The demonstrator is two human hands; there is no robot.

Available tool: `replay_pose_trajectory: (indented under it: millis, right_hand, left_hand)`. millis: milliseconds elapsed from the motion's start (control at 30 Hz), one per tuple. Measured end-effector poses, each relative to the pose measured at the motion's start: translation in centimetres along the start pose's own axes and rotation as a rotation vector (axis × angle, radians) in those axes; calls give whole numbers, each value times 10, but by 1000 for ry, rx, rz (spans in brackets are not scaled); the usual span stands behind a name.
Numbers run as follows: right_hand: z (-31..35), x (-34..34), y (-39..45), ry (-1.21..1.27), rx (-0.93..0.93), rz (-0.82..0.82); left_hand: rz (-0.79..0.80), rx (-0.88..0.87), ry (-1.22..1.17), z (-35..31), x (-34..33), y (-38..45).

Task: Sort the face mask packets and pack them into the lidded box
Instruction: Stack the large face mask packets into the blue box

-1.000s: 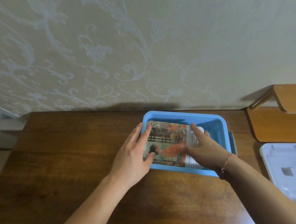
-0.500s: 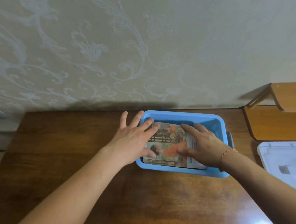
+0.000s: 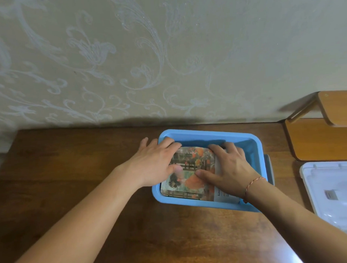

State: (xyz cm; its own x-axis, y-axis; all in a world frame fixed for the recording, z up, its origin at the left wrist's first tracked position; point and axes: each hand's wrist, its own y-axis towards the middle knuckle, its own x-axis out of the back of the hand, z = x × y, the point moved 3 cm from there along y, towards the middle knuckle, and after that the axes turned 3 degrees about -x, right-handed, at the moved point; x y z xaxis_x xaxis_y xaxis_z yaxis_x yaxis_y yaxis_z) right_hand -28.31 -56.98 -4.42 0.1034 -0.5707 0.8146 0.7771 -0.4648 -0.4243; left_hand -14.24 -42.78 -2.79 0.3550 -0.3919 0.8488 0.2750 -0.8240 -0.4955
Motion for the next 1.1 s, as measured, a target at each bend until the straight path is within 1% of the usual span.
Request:
replay_pose_trajectory:
  millis: [167,300,433,467,533,600,633,667,767,833,900,1033,1100]
  right_hand:
    - [-5,-3,2,25,-35,74]
    - [-6,-3,0,47,-39,80]
    - [-4,-7,-5,80,-32,84]
    - [-4,-8,-7,111,-38,73]
    - [-9,-5,-11,248,-77,-31]
    - [-15,-2,-19,460,-174,-142]
    - [-19,-6,-23,563,-240,-148]
    - [-21,-11,-26,643,-309,-110]
    - [-25,-29,-27,891,-526,150]
    - [-25,-30,-25,997,-593,271]
    - [-22,-28,-23,1011,-566,286]
    - [-15,-31,-24,956,-500,272]
    - [-15,-30,-25,1000,-477,291]
  left_hand:
    - [55,-43,-2,-1,1,0]
    - [29,-60,65,-2,1,2]
    - [25,-44,-29,-6,-5,-7]
    - [19,-35,-42,-7,-7,-11]
    - [-2,-11,-49,-9,-12,-20]
    - [-24,12,-44,-11,-17,-26]
    - [-33,20,-45,-12,-20,-28]
    - [-40,26,-49,-13,-22,-30]
    - [-65,27,-75,-14,-24,-31]
    - [-83,19,-84,-14,-24,-30]
    - [-99,6,-69,-14,-25,-30]
    - [-87,-19,-52,-14,-24,-31]
    - [-70,-17,-66,-13,-23,-32]
